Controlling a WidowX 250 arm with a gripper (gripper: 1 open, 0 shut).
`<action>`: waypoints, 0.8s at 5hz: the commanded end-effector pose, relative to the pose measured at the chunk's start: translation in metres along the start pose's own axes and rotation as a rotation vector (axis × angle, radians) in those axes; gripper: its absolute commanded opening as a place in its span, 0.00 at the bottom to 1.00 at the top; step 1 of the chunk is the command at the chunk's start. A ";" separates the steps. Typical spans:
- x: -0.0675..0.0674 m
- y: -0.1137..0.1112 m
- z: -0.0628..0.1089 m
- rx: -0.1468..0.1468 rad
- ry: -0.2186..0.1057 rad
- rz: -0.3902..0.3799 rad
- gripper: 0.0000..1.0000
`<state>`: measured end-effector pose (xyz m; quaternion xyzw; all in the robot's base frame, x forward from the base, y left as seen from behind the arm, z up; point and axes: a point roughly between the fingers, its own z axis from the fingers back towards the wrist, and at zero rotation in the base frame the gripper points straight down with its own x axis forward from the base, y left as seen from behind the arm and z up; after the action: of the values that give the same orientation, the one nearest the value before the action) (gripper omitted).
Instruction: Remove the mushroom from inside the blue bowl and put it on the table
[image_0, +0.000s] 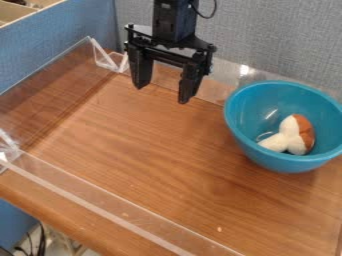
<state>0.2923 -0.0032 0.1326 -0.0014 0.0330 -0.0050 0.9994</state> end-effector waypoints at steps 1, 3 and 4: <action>0.013 -0.024 -0.002 -0.011 -0.016 -0.064 1.00; 0.053 -0.098 -0.020 -0.041 -0.052 -0.231 1.00; 0.069 -0.125 -0.041 -0.049 -0.044 -0.287 1.00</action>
<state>0.3477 -0.1238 0.0605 -0.0249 0.0544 -0.1415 0.9881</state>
